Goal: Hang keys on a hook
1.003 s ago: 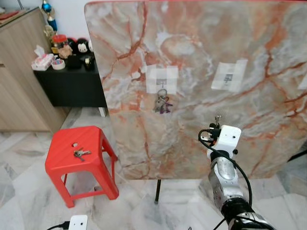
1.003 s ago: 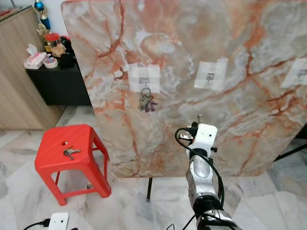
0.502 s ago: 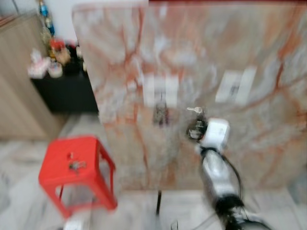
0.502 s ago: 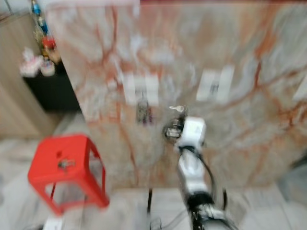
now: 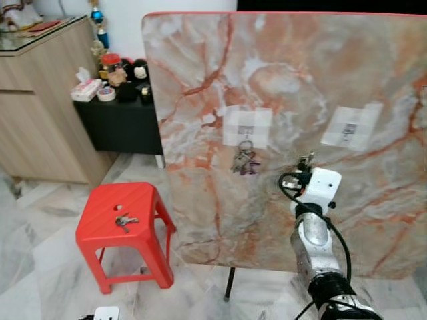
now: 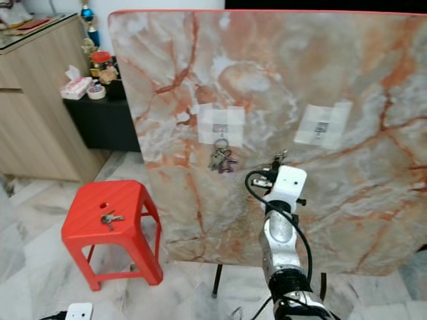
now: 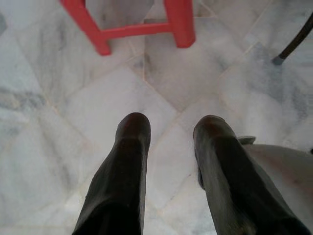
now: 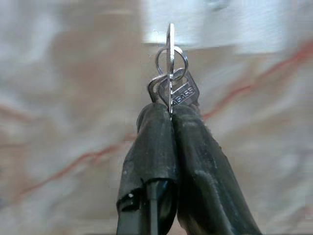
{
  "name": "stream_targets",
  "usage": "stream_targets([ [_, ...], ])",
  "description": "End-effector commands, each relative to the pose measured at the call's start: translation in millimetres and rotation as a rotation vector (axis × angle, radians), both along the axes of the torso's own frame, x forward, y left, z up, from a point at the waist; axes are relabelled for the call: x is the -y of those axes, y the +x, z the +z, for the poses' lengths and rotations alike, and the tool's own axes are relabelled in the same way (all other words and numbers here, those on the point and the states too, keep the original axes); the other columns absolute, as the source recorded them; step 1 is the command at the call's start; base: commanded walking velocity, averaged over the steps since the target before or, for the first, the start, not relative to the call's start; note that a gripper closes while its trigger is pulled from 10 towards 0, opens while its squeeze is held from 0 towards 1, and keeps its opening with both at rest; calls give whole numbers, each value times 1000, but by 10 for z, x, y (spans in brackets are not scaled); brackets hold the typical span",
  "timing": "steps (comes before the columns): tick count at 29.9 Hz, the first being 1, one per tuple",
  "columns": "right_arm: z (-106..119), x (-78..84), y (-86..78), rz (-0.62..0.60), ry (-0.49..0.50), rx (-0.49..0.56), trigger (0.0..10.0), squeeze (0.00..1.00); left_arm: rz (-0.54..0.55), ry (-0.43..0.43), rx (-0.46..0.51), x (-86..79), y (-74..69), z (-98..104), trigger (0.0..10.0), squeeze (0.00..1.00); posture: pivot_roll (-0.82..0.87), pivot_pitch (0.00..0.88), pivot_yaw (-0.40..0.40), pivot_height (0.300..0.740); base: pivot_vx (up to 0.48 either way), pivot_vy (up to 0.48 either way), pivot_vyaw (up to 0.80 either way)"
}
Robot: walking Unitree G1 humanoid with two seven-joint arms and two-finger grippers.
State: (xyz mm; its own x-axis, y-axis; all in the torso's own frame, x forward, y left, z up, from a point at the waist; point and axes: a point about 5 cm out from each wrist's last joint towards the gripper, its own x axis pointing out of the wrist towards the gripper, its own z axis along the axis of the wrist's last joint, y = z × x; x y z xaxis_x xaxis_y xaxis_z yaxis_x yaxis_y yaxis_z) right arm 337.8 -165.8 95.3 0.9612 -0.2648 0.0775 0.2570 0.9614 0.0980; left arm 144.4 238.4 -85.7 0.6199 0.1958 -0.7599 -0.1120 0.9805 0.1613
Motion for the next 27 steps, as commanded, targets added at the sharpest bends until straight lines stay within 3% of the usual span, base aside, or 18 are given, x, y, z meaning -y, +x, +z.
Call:
stream_targets([
  [1,139,33,42,-24,-6,55,10000,0,-9,5,-17,6,-14,-11,10000,0,67,0,-4,740,0,0,0],
  [11,259,83,53,-51,-15,97,10000,0,-17,3,-18,6,-17,-12,10000,0,59,0,1,740,0,0,0],
  [27,306,97,149,-19,-74,35,10000,0,-18,4,-25,0,-18,-13,10000,0,62,0,3,740,0,0,0],
])
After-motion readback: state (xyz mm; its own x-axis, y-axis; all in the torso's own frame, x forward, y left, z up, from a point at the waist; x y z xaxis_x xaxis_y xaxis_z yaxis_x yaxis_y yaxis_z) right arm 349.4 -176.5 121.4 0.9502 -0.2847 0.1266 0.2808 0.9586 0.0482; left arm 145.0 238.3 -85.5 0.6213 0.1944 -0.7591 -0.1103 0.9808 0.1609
